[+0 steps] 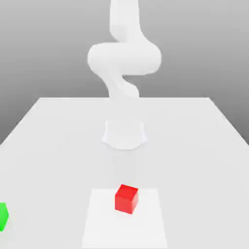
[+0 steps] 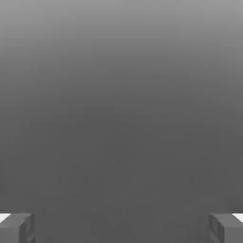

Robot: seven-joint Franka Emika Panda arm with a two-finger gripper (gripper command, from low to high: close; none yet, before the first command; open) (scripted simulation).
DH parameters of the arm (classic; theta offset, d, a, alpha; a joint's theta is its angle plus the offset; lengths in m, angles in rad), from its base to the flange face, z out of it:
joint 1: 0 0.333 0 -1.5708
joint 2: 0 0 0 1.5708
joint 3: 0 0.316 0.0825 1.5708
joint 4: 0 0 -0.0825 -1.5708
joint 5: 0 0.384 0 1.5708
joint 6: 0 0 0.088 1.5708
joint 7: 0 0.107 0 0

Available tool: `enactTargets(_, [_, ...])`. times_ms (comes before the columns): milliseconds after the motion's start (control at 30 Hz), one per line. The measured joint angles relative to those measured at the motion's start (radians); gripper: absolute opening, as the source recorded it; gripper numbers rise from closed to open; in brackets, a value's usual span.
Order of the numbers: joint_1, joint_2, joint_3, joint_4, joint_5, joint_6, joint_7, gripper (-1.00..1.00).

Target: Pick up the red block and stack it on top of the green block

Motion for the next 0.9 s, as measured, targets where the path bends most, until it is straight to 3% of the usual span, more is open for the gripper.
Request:
enactTargets(433, [0.255,0.421,-0.24,-0.267,0.082,0.253,-0.668,0.0])
enactTargets(600, [0.298,0.571,-0.268,-0.369,0.073,0.351,-0.891,0.0])
enactTargets(733, [0.296,0.672,-0.274,-0.451,-0.01,0.43,-1.016,0.0])
enactTargets(900, [0.295,0.749,-0.267,-0.456,0.007,0.493,-1.081,0.0])
